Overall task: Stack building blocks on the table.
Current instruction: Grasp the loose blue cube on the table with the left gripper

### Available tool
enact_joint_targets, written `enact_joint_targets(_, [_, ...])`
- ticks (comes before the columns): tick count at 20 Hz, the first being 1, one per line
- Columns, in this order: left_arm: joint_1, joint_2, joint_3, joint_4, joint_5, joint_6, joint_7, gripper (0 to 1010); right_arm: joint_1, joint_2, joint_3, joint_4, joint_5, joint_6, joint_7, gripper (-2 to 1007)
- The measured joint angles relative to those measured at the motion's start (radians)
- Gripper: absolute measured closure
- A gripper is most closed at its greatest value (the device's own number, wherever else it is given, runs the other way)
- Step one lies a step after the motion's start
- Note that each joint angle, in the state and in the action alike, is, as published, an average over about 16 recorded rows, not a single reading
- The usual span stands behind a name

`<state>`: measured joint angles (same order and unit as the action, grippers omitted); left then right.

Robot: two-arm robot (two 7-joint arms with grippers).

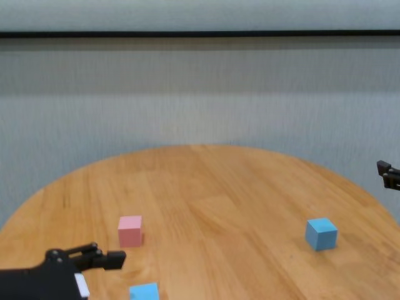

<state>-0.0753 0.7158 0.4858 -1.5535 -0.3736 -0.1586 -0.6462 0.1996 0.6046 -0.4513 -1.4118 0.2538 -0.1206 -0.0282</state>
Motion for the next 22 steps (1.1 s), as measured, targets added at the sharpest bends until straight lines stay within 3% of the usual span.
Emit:
enact_joint_targets(7, [-0.035,-0.038,0.015,0.057,0.015,0.019,-0.037,10,0.000,0.000,0.000,0.000,0.000,0.000,0.000,1])
enact_joint_targets(22, [-0.126,-0.099,0.028,0.179,0.006,0.027,-0.090,10,0.000,0.000,0.000,0.000,0.000,0.000,0.000,0])
